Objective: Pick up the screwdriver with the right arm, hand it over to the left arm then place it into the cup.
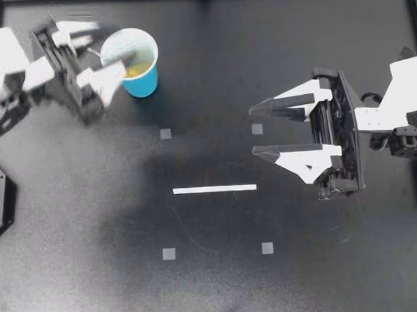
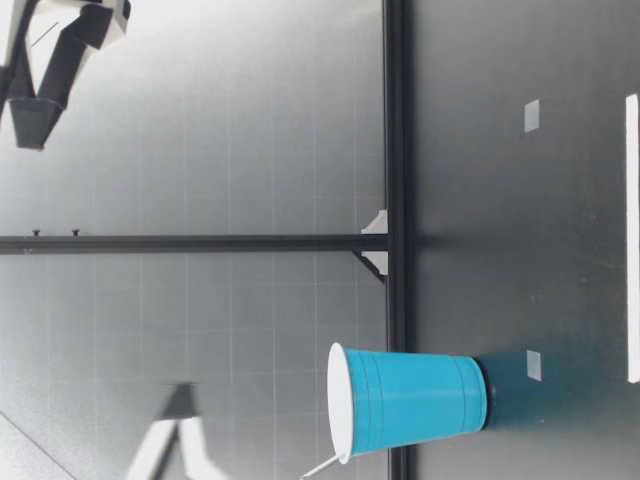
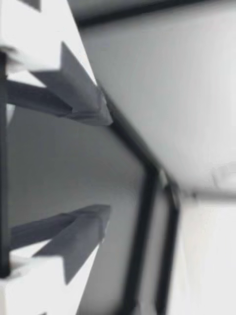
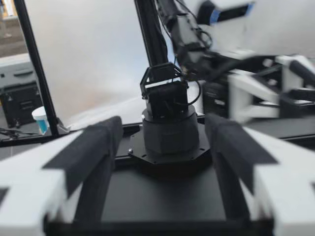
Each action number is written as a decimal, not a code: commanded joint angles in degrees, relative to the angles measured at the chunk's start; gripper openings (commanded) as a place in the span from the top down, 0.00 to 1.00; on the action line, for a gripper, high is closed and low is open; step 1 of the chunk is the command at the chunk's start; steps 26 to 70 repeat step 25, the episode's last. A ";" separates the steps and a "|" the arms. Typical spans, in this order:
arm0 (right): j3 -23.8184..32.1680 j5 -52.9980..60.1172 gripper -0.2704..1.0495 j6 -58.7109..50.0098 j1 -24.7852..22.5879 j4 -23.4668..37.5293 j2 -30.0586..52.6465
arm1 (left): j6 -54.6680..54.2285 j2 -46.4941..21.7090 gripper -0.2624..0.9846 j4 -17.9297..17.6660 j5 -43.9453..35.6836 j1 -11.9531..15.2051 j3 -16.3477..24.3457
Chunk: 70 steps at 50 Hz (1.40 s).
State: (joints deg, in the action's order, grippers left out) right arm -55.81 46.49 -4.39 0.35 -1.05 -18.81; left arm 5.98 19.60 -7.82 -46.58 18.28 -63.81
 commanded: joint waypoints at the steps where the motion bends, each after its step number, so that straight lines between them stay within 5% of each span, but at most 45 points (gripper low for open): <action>1: 0.70 -0.18 0.28 -0.09 0.26 -0.09 -0.70 | -1.32 2.64 0.29 0.79 1.23 -5.27 0.62; 10: 0.70 -3.69 0.28 0.53 0.26 0.09 -0.97 | -3.69 5.10 0.29 0.88 2.72 -13.80 1.41; 25: 0.62 -9.58 0.28 0.62 0.26 0.35 -2.99 | -4.39 5.10 0.29 1.58 3.16 -19.69 4.66; 70: 0.62 -9.58 0.28 0.62 0.26 0.35 -2.99 | -4.39 5.10 0.29 1.58 3.16 -19.69 4.66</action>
